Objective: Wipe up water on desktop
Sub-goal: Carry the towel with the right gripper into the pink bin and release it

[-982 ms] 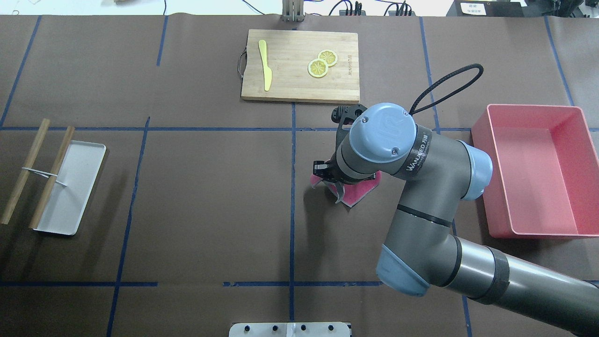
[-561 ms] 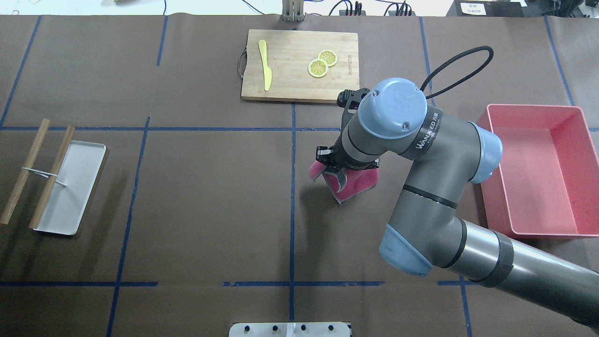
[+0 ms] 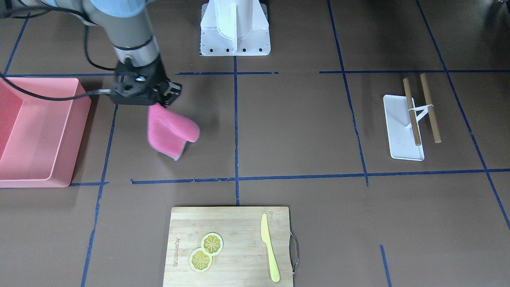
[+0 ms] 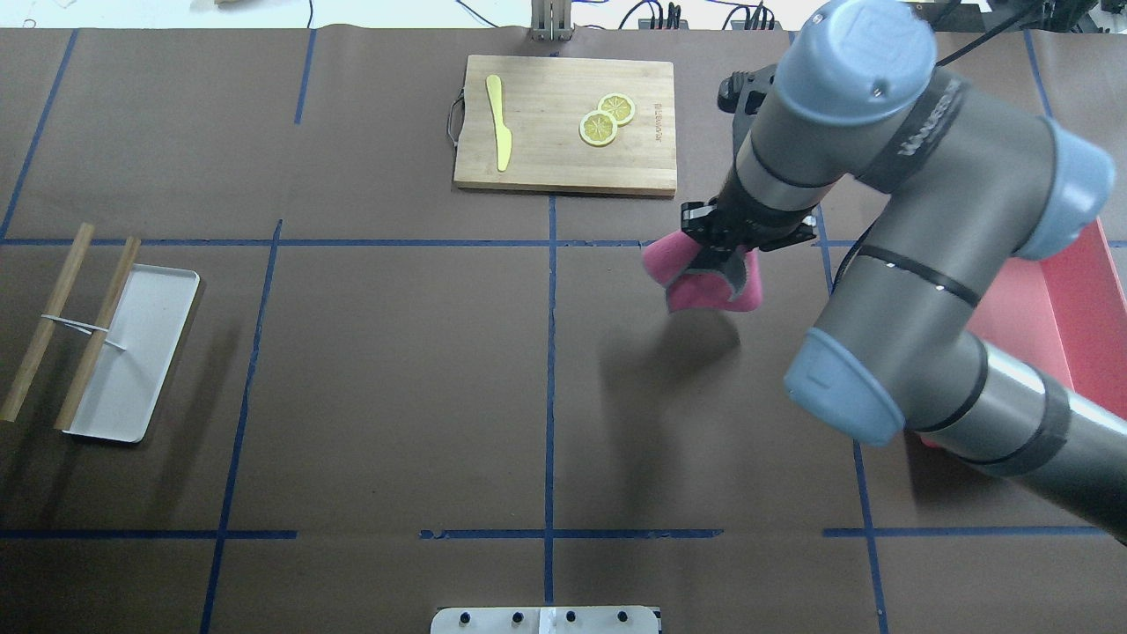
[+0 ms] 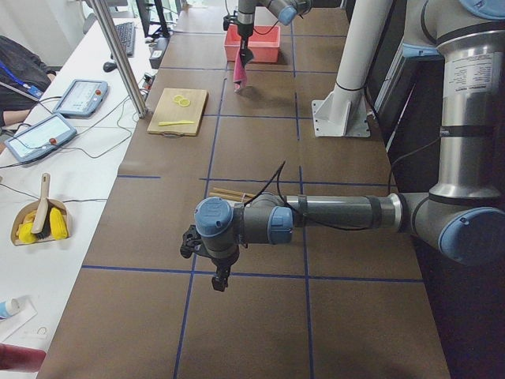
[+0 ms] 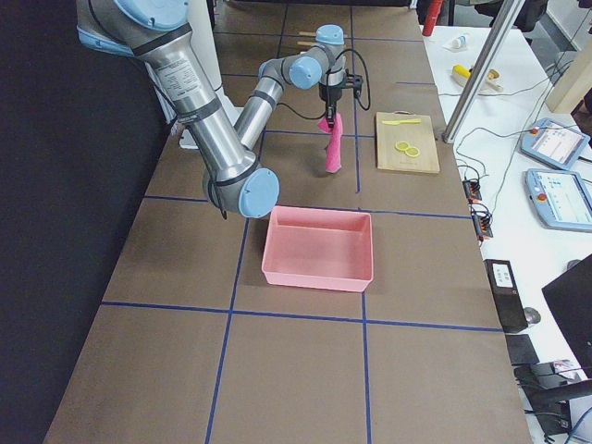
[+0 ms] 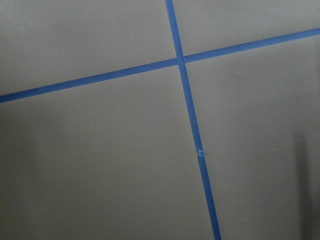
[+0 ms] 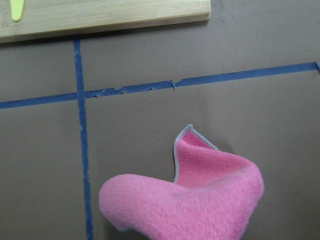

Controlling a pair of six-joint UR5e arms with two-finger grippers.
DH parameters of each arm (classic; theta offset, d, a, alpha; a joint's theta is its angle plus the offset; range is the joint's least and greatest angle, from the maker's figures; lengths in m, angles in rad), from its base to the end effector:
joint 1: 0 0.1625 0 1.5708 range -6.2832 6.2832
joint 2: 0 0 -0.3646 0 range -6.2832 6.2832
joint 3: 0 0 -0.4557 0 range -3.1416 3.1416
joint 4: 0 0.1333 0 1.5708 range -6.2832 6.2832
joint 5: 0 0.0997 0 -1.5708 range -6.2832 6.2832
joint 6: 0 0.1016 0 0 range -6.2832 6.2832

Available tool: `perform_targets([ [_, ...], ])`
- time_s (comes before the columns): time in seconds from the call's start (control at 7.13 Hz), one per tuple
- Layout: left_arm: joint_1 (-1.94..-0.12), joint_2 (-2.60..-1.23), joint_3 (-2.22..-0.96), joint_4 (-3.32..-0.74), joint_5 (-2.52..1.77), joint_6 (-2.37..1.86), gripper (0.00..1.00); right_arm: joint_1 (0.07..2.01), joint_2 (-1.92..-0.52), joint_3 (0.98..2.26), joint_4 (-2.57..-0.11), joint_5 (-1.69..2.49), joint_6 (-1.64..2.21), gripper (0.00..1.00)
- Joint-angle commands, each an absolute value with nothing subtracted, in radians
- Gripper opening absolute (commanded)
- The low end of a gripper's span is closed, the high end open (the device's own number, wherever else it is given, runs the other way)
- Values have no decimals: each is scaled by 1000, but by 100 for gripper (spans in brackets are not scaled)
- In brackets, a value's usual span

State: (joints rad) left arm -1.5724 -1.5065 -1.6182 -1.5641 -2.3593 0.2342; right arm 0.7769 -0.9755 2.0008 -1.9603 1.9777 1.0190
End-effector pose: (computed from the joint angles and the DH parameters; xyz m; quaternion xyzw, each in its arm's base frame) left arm -0.0621 -0.5301 0.6080 0.0344 0.3827 0.1026 0.9175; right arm -0.3458 -0.4706 0.0907 0.0376 -0.3593 0.0417 0.9315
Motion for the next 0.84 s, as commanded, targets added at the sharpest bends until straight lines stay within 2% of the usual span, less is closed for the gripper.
perform_targets([
  [0.0, -1572, -1508, -1630, -1571, -2359, 236, 100, 937, -1085, 2155, -2106, 2079, 765, 0],
  [0.28, -1572, -1512, -1632, -1569, -2358, 235, 100, 1127, -1258, 2201, -2102, 2178, 482, 0],
  [0.7, -1572, -1513, -1640, -1569, -2359, 233, 100, 1366, -1475, 2192, -2100, 2270, 99, 0],
])
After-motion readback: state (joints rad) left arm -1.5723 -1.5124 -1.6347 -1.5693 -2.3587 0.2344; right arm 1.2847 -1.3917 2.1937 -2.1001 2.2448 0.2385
